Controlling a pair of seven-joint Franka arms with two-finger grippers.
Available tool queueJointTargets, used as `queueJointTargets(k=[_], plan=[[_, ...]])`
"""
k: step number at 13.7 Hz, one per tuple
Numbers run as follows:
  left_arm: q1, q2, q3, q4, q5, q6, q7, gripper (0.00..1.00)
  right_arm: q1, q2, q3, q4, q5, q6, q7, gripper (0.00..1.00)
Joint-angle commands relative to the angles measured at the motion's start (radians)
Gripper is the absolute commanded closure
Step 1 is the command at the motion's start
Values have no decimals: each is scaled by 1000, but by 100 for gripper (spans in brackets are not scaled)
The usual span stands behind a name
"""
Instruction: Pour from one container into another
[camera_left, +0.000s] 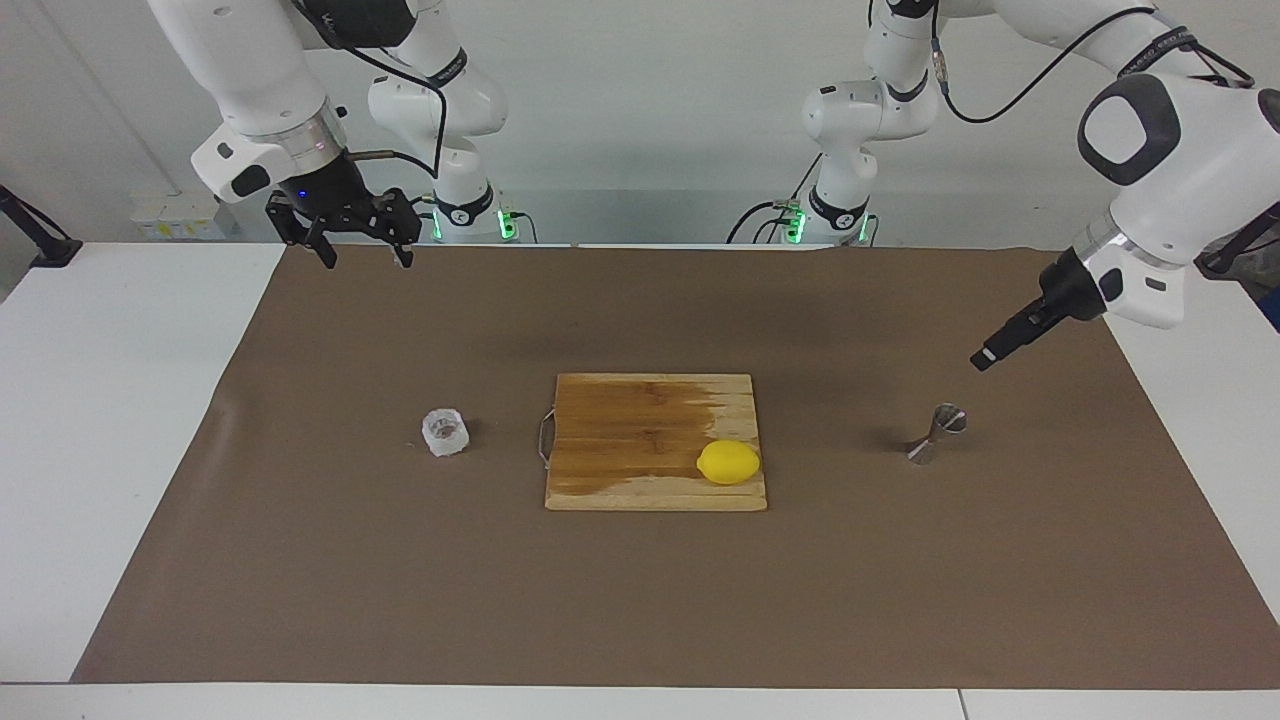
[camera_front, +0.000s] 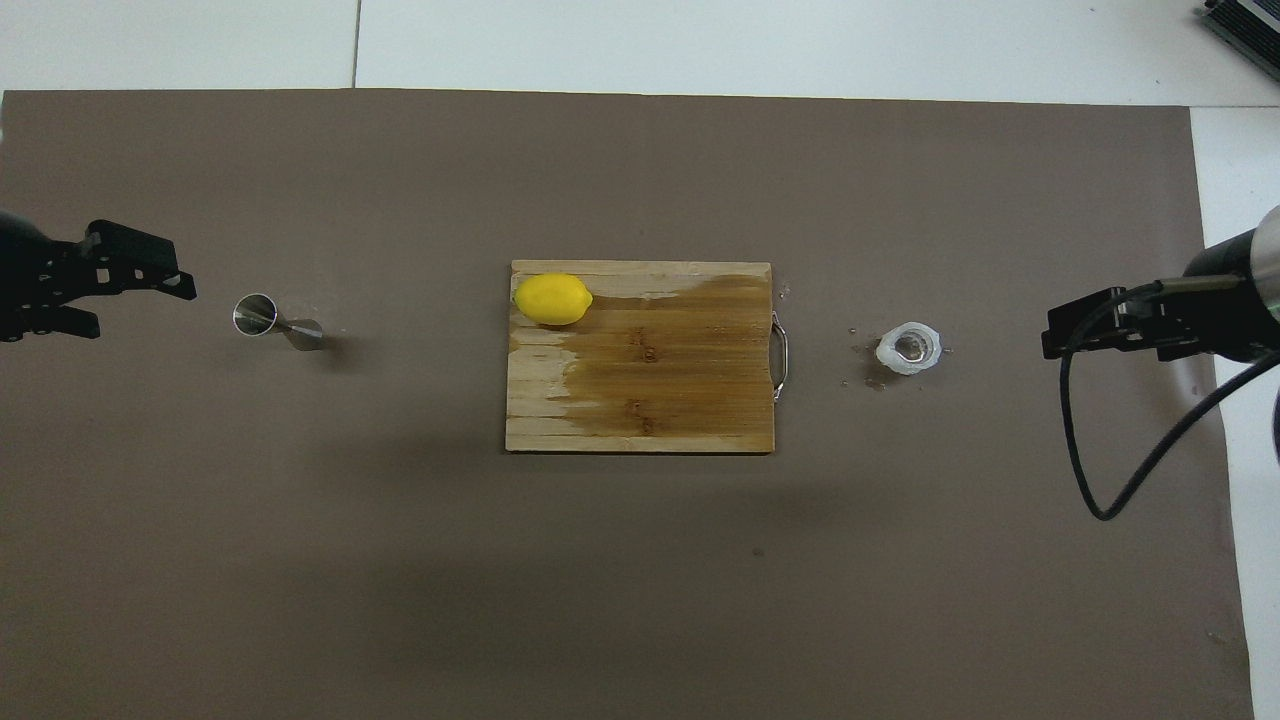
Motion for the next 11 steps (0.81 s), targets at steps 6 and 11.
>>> queueJointTargets(k=[6, 11], plan=[[137, 249, 17, 171, -252, 37, -514, 0, -14, -3, 6, -1, 6, 6, -23, 0], [174, 330, 19, 142, -311, 86, -566, 0, -14, -1, 6, -1, 6, 6, -23, 0]])
